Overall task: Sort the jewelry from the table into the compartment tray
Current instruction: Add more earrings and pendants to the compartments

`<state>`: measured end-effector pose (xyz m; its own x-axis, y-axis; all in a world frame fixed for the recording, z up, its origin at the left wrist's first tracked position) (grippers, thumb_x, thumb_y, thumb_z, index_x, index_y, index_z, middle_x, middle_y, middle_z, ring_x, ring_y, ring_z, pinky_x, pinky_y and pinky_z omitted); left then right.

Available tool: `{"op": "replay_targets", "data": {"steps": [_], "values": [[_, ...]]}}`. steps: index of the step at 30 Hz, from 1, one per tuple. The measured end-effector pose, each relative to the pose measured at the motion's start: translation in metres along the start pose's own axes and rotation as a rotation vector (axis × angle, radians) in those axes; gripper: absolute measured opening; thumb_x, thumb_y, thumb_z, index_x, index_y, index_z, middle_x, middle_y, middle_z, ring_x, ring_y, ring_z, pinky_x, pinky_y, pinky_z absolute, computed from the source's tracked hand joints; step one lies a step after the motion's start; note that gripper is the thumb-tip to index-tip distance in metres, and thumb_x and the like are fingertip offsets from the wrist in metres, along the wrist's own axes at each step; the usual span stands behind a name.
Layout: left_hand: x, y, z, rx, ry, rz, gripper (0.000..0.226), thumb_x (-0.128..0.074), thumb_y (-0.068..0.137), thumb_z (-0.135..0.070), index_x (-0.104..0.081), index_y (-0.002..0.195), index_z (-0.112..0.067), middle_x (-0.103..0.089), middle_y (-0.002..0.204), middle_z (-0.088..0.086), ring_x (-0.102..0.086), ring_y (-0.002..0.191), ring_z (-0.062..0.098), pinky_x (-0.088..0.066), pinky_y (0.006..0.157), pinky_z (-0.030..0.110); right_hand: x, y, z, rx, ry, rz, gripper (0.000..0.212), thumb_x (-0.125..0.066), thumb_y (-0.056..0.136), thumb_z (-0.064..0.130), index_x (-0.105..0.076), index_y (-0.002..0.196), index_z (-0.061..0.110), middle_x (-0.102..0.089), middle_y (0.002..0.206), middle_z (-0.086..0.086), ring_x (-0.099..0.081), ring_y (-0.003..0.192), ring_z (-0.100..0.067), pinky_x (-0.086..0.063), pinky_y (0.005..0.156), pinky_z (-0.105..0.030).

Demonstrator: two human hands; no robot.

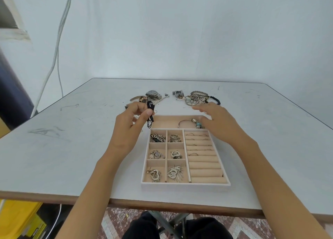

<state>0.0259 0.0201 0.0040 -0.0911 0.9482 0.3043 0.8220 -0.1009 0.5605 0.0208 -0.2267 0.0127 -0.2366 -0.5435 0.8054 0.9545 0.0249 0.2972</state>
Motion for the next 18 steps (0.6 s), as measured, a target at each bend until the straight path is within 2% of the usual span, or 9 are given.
{"op": "replay_targets", "data": {"steps": [3,7,10,15,18], "values": [[0.000,-0.001,-0.001,-0.002,0.000,0.001,0.008,-0.055,0.094,-0.024,-0.060,0.088,-0.025,-0.065,0.087,-0.014,-0.058,0.085,0.003,-0.040,0.074,0.015,0.007,-0.021,-0.014,-0.096,-0.012,0.054,0.042,-0.042,0.099,0.025,-0.043,0.140,0.031,-0.038,0.148,0.008,-0.031,0.138,-0.010,-0.028,0.112,-0.035],[0.000,-0.001,-0.003,-0.015,0.006,0.000,0.011,-0.055,0.095,-0.023,-0.057,0.085,-0.028,-0.064,0.087,-0.013,-0.058,0.087,0.009,-0.042,0.076,0.017,0.009,-0.052,-0.023,-0.218,-0.037,0.111,0.046,-0.033,0.102,0.032,-0.030,0.148,0.030,-0.024,0.156,0.009,-0.018,0.144,-0.009,-0.016,0.118,-0.035],[0.000,-0.001,-0.005,-0.017,0.010,0.004,0.014,-0.054,0.095,-0.021,-0.056,0.084,-0.029,-0.063,0.085,-0.014,-0.056,0.080,0.002,-0.040,0.071,0.012,0.007,-0.071,-0.020,-0.235,-0.142,0.211,0.050,-0.027,0.102,0.040,-0.019,0.151,0.030,-0.010,0.160,0.009,-0.003,0.147,-0.007,-0.003,0.119,-0.034],[0.000,-0.001,-0.003,0.027,-0.044,0.018,0.009,-0.056,0.094,-0.020,-0.059,0.086,-0.024,-0.063,0.089,-0.008,-0.054,0.081,0.003,-0.039,0.061,0.009,0.002,-0.084,-0.016,-0.209,-0.355,0.288,0.052,-0.013,0.102,0.042,-0.004,0.152,0.031,0.005,0.161,0.004,0.005,0.148,-0.013,0.001,0.119,-0.037],[0.000,0.000,-0.003,0.057,-0.075,0.019,0.006,-0.057,0.094,-0.020,-0.061,0.089,-0.019,-0.064,0.094,-0.002,-0.055,0.084,0.005,-0.040,0.066,0.012,0.000,-0.085,-0.017,-0.204,-0.406,0.293,0.053,-0.011,0.102,0.041,-0.001,0.152,0.030,0.006,0.161,0.003,0.005,0.148,-0.015,0.000,0.119,-0.039]]}}
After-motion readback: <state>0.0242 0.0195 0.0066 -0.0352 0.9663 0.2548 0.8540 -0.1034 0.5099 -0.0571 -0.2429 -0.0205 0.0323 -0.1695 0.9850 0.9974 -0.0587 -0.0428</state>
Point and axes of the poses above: each hand's wrist, its own y-axis towards the middle knuckle, its own x-axis out of the back of the hand, z = x × y, the point moved 2 cm from there along y, towards the middle knuckle
